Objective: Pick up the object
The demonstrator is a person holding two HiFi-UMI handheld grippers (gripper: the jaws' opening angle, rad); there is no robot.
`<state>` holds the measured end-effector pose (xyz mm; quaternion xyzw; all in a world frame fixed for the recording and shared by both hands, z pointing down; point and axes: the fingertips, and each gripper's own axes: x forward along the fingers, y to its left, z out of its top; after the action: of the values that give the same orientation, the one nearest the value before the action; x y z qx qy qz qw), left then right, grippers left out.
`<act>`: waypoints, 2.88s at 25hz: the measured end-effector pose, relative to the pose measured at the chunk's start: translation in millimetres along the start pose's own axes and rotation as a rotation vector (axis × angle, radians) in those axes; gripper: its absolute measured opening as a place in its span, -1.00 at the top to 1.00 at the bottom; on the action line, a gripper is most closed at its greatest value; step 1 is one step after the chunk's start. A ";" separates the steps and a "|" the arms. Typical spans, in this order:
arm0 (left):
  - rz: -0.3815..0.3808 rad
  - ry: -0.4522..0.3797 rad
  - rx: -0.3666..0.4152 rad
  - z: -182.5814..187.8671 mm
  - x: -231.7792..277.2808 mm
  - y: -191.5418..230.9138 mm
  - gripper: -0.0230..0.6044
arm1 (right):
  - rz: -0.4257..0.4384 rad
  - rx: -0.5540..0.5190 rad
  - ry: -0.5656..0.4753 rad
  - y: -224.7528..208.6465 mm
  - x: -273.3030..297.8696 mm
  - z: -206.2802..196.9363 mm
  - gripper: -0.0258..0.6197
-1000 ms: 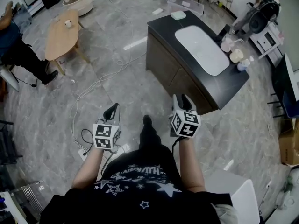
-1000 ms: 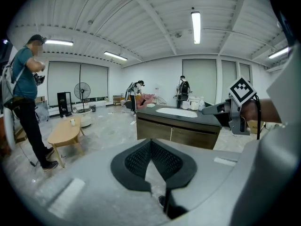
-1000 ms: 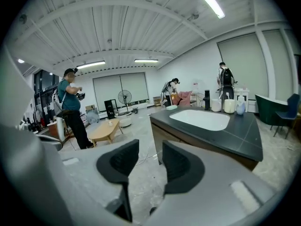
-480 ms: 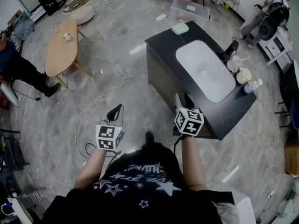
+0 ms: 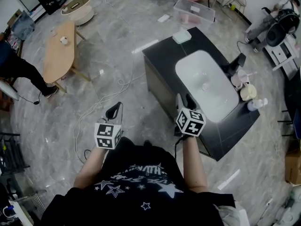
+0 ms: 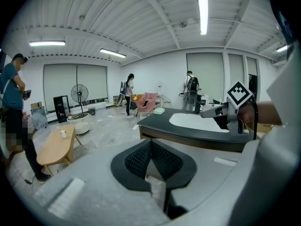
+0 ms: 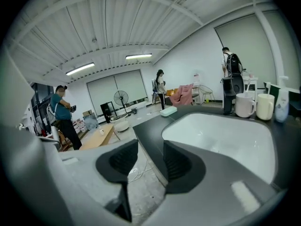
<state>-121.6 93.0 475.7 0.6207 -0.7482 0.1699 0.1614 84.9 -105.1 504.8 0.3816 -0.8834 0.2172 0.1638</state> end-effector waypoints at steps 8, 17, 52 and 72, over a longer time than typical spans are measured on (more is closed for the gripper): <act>-0.049 -0.010 0.019 27.8 64.3 19.6 0.90 | -0.047 0.024 -0.008 -17.8 38.0 21.9 0.38; -0.228 -0.017 0.073 69.3 181.3 36.8 0.90 | -0.208 0.081 -0.029 -55.1 91.5 54.6 0.38; -0.733 0.110 0.237 173.0 499.7 63.0 0.90 | -0.604 0.436 0.034 -129.0 368.7 157.7 0.53; -0.779 0.172 0.228 162.6 528.9 58.8 0.90 | -0.714 0.541 0.201 -148.1 393.2 125.0 0.80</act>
<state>-278.2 -433.1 567.1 0.8548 -0.4177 0.2291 0.2060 -77.7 -496.8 615.6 0.6680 -0.5880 0.4058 0.2080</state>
